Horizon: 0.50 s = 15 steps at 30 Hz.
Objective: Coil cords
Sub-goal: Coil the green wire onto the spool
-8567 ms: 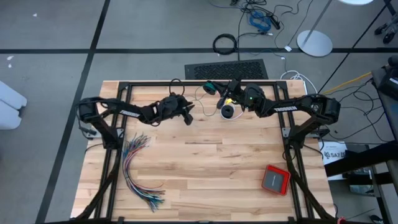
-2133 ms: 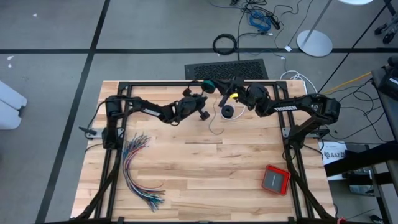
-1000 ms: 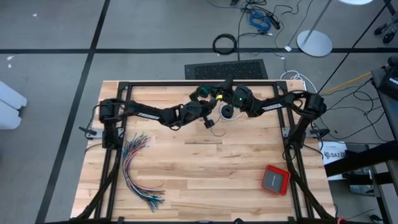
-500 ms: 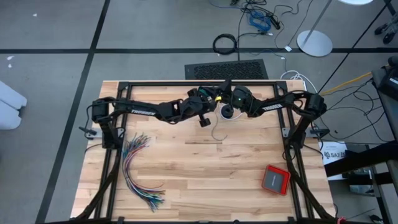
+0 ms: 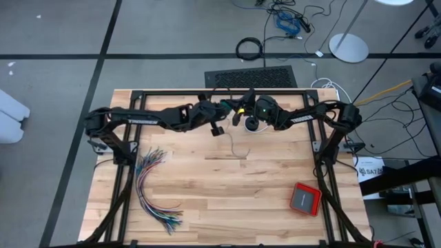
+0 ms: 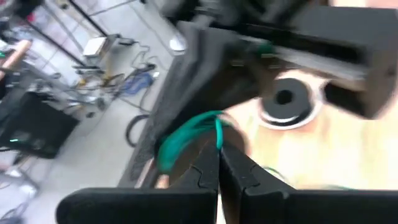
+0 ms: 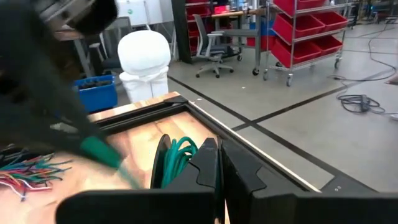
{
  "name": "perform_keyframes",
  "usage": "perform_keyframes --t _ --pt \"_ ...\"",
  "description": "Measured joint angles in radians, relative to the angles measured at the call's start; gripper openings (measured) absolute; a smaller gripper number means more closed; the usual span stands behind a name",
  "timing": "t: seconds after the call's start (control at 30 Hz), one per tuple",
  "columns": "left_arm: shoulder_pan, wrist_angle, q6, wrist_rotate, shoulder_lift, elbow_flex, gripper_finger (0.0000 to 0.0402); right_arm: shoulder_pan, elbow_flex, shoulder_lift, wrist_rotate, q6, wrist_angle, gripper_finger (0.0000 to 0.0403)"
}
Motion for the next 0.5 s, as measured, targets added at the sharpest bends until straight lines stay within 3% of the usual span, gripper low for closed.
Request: perform_keyframes --t 0.23,0.5 --pt "0.063 -0.076 0.019 -0.009 -0.034 0.001 0.0000 0.000 0.000 -0.005 -0.029 0.000 -0.032 0.0000" --pt "0.105 -0.091 0.051 0.051 -0.034 0.000 0.0000 0.009 0.000 -0.005 -0.059 -0.007 -0.064 0.0000"
